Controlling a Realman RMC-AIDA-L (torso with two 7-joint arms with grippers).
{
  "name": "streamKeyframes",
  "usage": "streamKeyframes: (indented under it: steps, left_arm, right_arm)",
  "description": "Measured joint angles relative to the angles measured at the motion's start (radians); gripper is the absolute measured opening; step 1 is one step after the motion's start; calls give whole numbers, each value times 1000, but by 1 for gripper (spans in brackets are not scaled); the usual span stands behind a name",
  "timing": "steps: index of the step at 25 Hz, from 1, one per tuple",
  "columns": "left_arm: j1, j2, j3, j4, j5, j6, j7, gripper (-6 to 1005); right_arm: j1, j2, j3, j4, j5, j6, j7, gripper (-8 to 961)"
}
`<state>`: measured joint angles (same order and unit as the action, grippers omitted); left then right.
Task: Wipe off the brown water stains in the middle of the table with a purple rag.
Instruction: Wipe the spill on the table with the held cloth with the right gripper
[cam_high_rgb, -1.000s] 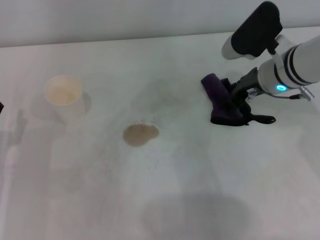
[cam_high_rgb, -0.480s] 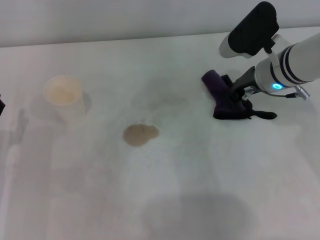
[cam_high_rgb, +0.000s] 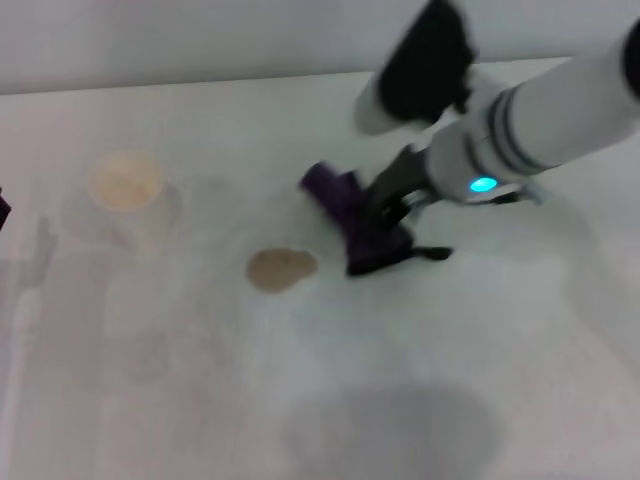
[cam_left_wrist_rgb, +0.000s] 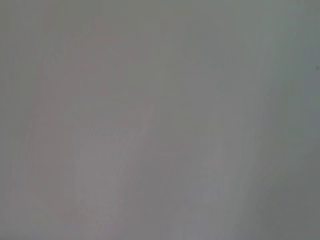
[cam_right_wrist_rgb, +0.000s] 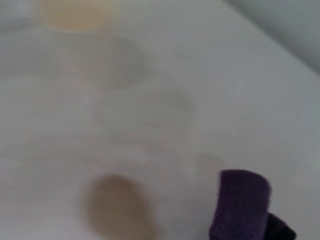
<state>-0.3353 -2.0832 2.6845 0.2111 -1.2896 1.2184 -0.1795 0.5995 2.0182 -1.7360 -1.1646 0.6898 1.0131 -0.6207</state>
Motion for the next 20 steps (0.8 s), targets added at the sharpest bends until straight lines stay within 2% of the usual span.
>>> streamKeyframes:
  steps: [3,6,9,15,20]
  left_arm:
    - [-5,0,0,1,0,-2,0,888]
    - [-10,0,0,3,-1,-2,-1,887]
    - [-18,0,0,3,-2,-3,-1,887]
    - [-22,0,0,4,-2,-6,-1,887]
    - [-25,-1,0,5,-3,-10,-4,888]
  right_arm:
    - [30,5,-150,-20,47,-19,-16,101]
    - [71,9,-314,-14,85,-94,-20,101]
    - [85,9,-413,-11,101,-182,-20,100]
    - [84,9,-460,47,103,-294,-16,100]
    - [113,9,-415,176,95,-336,-9,99]
